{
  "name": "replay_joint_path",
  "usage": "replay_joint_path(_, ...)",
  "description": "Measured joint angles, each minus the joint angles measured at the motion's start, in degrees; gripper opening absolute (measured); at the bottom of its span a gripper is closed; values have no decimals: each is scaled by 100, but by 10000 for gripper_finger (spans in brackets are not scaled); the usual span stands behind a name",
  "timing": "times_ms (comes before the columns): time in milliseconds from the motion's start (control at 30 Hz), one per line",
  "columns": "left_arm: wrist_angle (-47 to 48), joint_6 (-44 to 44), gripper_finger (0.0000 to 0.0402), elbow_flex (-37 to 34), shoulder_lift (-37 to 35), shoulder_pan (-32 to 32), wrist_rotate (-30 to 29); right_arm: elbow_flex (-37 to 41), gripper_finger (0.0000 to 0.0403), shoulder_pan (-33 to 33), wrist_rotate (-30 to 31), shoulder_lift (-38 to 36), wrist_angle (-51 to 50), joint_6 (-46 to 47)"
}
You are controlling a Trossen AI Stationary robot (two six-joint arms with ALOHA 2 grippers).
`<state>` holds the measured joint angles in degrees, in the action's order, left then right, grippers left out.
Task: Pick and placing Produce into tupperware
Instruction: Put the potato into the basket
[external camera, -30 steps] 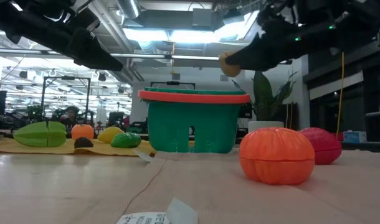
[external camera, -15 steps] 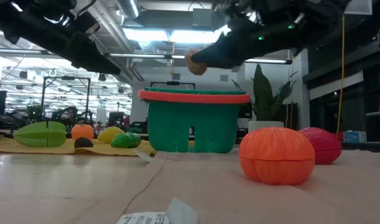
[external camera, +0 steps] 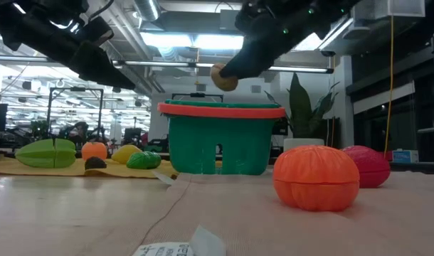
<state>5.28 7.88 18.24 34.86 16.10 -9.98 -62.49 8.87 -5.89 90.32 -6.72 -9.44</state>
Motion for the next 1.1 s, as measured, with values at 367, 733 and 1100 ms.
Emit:
replay_joint_path(367,4,19,261,0,1,0,0,-667,186,117,-223,-4,-1446,-12)
replay_joint_path(733,17,18,261,0,2,1,0,-667,186,115,-449,403,-1355,-127)
replay_joint_path(1100,28,20,261,0,2,0,0,-667,186,1,-733,1124,-883,-420)
